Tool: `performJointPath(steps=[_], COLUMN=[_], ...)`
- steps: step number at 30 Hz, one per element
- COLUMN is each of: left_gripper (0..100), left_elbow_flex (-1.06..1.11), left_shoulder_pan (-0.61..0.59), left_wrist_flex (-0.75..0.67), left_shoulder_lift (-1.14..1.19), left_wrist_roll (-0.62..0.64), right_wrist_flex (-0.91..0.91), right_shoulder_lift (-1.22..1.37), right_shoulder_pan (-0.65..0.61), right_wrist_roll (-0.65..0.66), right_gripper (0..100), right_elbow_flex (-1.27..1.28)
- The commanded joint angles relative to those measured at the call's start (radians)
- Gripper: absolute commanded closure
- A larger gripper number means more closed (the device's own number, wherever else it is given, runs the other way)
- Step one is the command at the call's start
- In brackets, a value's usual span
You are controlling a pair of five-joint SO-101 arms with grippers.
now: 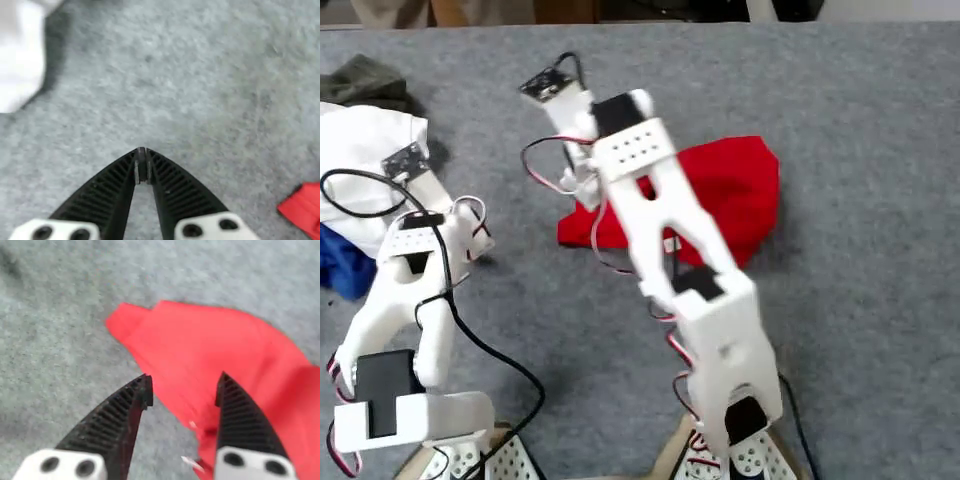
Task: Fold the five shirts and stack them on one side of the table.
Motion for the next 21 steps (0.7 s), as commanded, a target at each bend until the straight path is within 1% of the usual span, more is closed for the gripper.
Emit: performJointPath(steps=[1, 8, 12, 18, 19, 21], left_gripper=[98, 98, 98, 98, 98, 98], left_elbow_flex=[-0.068, -0.068, -0.068, -0.077, -0.077, -0.077], left_shoulder_pan=[-0.032, -0.032, -0.035, -0.084, -0.084, -0.083], left_wrist_flex=[-0.005, -0.005, -0.005, -0.011, -0.011, -0.011], left_shoulder_lift=[-0.008, -0.010, -0.010, -0.010, -0.010, -0.010], left_wrist_roll=[0.009, 0.008, 0.008, 0.011, 0.011, 0.011], right_wrist_flex=[0.052, 0.074, 0.074, 0.078, 0.078, 0.078], right_shoulder_lift=[0.145, 0.369, 0.414, 0.437, 0.441, 0.452], right_shoulder_pan=[-0.047, -0.068, -0.067, -0.068, -0.068, -0.065], right_wrist_roll=[-0.002, -0.003, -0.003, -0.003, -0.003, -0.003], right_gripper=[79.3, 80.7, 80.7, 81.1, 82.5, 89.2], right_elbow_flex=[-0.205, -0.397, -0.410, -0.407, -0.407, -0.409])
